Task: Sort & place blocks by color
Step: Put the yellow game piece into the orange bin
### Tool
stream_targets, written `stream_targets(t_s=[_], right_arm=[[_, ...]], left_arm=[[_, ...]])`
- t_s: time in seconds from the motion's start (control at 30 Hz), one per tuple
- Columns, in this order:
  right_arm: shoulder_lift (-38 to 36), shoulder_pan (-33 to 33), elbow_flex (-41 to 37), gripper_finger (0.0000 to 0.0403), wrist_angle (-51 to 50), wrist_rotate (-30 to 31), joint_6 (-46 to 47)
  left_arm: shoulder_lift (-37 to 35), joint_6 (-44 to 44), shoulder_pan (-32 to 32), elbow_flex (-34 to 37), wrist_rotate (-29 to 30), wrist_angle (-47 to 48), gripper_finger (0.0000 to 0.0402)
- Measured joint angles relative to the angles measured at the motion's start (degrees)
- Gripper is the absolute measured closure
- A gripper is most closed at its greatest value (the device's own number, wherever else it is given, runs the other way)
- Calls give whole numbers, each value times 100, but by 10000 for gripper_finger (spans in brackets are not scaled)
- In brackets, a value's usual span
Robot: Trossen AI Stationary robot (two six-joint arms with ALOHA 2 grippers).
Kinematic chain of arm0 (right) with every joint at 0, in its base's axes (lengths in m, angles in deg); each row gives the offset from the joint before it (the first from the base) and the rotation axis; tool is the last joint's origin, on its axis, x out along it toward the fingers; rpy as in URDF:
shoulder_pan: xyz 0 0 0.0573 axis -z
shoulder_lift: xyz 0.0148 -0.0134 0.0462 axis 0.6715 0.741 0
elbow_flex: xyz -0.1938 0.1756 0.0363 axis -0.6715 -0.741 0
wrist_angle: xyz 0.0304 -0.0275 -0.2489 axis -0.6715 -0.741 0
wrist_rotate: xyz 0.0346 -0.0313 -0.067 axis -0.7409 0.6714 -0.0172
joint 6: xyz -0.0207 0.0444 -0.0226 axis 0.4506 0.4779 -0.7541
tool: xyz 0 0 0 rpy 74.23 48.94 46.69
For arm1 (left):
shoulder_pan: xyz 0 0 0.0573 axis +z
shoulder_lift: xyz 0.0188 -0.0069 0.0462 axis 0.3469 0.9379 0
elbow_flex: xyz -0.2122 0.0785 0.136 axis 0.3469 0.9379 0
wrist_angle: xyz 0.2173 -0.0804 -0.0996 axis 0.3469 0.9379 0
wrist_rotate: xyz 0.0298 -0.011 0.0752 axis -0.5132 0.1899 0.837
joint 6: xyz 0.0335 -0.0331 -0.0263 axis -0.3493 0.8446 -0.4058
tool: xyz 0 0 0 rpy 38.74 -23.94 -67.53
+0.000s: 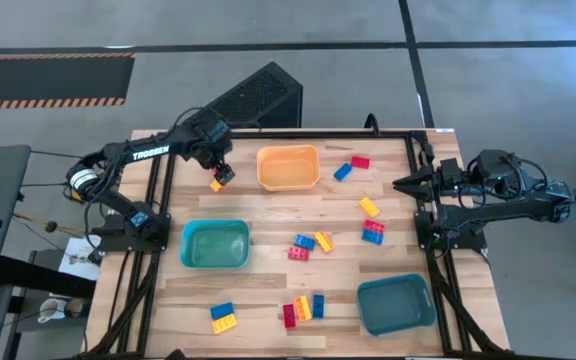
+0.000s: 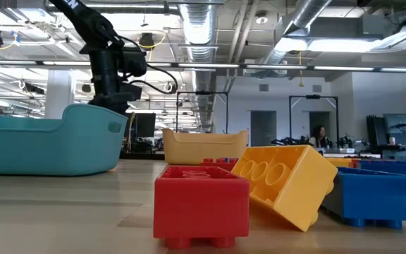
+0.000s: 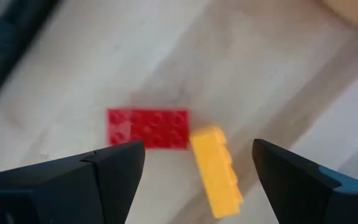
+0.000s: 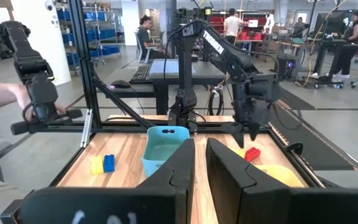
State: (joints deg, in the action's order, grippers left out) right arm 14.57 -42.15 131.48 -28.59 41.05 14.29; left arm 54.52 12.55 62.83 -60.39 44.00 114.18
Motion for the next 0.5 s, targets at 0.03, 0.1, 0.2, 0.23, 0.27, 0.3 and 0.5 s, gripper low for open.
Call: stream_targets(t_s=[0.03, 0.1, 0.2, 0.23, 0.27, 0.3, 0.5], right_arm=[[0, -2, 0, 336, 0, 0, 0], [0, 0, 0, 336, 0, 0, 0], [1, 0, 0, 336, -2, 0, 0], [0, -1, 0, 336, -1, 0, -1], [0, -1, 2, 336, -3, -1, -1], [0, -2, 0, 336, -4, 0, -1], [0, -1, 0, 336, -40, 0, -1]], left_arm=[[0, 0, -19, 87, -10, 7, 120], [0, 17, -24, 291, -5, -52, 120], [0, 73, -10, 597, 8, -255, 120], [0, 116, 2, 679, 1, -384, 120], [0, 166, 2, 741, -3, -498, 120], [0, 191, 2, 788, -1, -564, 120], [0, 299, -16, 847, 6, -728, 120]])
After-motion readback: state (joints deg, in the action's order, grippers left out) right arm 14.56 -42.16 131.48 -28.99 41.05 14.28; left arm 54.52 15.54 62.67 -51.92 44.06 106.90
